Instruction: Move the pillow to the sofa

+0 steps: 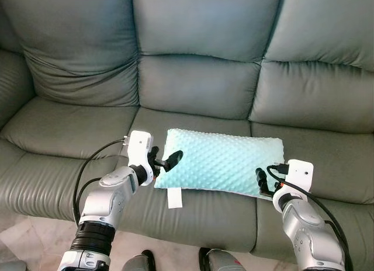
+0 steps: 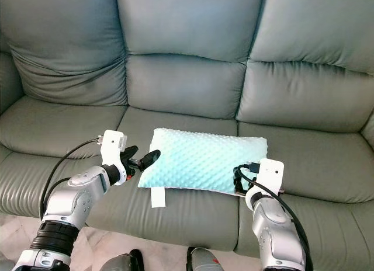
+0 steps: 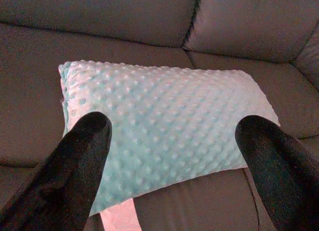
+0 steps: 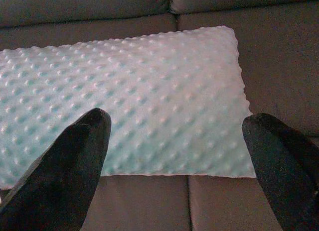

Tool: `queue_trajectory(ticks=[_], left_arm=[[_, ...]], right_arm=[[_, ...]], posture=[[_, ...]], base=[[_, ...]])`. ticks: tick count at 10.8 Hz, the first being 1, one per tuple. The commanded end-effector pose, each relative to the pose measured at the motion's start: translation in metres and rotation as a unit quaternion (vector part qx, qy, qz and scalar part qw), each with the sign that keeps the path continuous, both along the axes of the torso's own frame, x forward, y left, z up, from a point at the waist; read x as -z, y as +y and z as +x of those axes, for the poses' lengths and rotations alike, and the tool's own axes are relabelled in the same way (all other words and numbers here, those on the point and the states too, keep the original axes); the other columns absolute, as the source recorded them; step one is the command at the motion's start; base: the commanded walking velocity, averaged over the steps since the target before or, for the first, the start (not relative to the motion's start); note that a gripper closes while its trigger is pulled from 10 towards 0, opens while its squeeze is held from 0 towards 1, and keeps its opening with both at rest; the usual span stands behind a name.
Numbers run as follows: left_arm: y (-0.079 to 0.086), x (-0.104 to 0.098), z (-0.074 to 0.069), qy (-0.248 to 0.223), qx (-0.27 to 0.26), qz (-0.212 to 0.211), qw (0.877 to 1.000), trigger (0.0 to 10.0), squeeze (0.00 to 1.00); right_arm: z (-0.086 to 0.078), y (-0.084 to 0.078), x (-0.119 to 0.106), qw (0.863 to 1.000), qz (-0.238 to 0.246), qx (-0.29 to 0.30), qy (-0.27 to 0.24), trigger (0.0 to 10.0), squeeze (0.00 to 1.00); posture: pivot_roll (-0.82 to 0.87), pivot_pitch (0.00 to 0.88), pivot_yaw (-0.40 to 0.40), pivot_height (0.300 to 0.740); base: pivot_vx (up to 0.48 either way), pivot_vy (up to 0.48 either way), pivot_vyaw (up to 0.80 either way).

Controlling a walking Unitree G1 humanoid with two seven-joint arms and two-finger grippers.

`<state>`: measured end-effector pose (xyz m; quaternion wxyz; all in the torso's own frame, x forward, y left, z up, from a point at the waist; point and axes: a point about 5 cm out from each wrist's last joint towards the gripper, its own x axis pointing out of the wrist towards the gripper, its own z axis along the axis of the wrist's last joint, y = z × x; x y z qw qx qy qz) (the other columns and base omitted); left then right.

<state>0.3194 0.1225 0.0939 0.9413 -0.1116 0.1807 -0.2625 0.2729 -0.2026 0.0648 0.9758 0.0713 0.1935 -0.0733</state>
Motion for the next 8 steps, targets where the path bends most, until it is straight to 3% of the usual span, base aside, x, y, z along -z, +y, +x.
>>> queue_trajectory(ticks=[1,5,8], left_arm=[[0.0015,0.0011,-0.0014,0.005,-0.002,-0.001,1.0,10.0,0.0],[0.001,0.0006,-0.0009,0.005,0.0,-0.001,1.0,10.0,0.0],[-0.0001,0.0006,-0.002,0.006,0.005,-0.002,1.0,10.0,0.0]], right_arm=[[-0.0027,-0.0012,0.0007,1.0,0.004,0.002,0.001,10.0,0.0],[-0.0012,-0.0017,0.0002,1.0,0.003,0.002,0.0,10.0,0.0],[-0.0009,-0.0006,0.0002,1.0,0.005,0.002,-0.001,10.0,0.0]], posture=[[-0.21,0.16,0.014,0.74],[-0.21,0.154,0.013,0.74],[-0.21,0.157,0.015,0.74]], base=[[0.0,0.0,0.0],[0.0,0.0,0.0],[-0.335,0.0,0.0]])
